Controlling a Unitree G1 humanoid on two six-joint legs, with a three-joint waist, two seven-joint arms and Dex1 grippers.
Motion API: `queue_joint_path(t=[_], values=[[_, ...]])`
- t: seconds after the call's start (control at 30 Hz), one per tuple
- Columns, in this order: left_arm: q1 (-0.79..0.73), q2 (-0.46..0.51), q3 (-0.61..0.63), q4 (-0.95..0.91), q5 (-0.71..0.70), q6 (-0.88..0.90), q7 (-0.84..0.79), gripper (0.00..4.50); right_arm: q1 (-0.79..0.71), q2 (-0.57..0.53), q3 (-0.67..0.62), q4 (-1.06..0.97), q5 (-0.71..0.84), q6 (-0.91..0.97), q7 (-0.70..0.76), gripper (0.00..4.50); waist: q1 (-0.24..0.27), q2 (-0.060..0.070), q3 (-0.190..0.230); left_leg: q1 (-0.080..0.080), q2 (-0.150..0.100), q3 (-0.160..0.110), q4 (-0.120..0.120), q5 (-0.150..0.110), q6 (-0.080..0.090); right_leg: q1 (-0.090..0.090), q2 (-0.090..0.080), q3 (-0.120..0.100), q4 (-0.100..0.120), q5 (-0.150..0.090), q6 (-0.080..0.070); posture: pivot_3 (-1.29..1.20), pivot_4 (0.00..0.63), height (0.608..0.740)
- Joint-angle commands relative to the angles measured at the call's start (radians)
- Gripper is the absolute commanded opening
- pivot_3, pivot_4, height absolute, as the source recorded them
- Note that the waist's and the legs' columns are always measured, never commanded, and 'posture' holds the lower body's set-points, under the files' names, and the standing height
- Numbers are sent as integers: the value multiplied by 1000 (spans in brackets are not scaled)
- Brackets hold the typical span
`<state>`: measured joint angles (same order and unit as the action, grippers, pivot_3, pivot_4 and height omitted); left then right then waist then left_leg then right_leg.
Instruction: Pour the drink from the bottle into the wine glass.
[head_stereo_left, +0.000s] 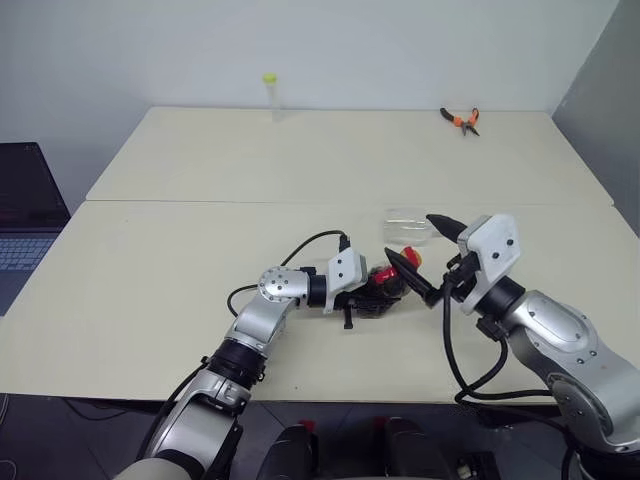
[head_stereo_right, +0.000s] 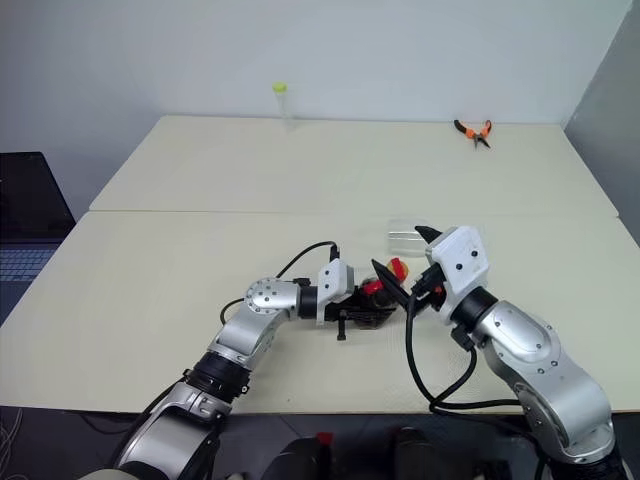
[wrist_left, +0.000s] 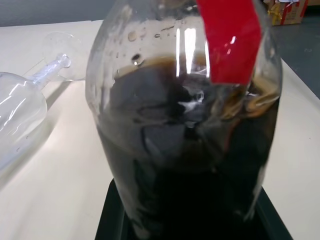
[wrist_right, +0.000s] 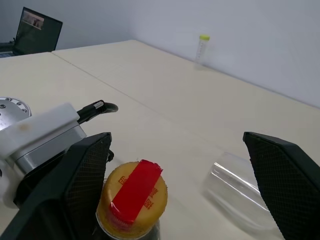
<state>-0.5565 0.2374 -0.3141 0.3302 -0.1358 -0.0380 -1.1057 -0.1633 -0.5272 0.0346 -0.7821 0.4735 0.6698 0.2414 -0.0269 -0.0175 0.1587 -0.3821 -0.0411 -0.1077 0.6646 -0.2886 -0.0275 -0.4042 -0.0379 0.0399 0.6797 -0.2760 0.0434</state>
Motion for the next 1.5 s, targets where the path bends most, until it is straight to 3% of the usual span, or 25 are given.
queue_joint_path(t=[0.03, 0.43, 0.67, 0.93, 1.1, 1.5], values=[[-2, 6, 16, -15, -5, -18, 6, 864, 57, -1, -100, -9, 16, -29, 25, 4500, 0, 0, 0, 0, 0, 0, 0, 0, 0, 0, 0, 0, 0, 0, 0, 0, 150, 740], [6, 16, 16, -17, -5, -24, 8, 847, 315, -100, -267, -48, 119, -50, 216, 4500, -3, 0, 0, 1, 0, 1, -1, 0, 0, 1, 0, 1, 0, 0, 0, 0, 150, 740], [-4, 13, 15, -9, -4, -27, 6, 847, 175, -74, -182, -124, 215, 22, 161, 4500, -3, 0, 0, 1, 1, 1, 0, 0, 0, 1, 1, 0, 0, 0, 0, 0, 150, 740], [-8, 8, 13, -7, -3, -26, 6, 847, -13, 3, -30, -42, 66, 23, 36, 4500, -2, 0, 0, 1, 1, 0, 0, 0, 0, 0, 1, 0, 0, 0, 0, 0, 150, 740], [-8, 7, 14, -7, -3, -25, 6, 847, -1, 35, -89, -20, 82, 34, 21, 4500, -2, 0, 0, 0, 0, 0, 0, 0, 0, 0, 0, 0, 0, 0, 0, 0, 150, 740], [-5, 8, 12, -7, -2, -27, 0, 846, 211, -30, -248, -64, 175, 47, 104, 4500, -1, 0, 0, 0, 0, 0, 0, 0, 0, 1, 0, 0, 0, 0, 0, 0, 150, 740]])
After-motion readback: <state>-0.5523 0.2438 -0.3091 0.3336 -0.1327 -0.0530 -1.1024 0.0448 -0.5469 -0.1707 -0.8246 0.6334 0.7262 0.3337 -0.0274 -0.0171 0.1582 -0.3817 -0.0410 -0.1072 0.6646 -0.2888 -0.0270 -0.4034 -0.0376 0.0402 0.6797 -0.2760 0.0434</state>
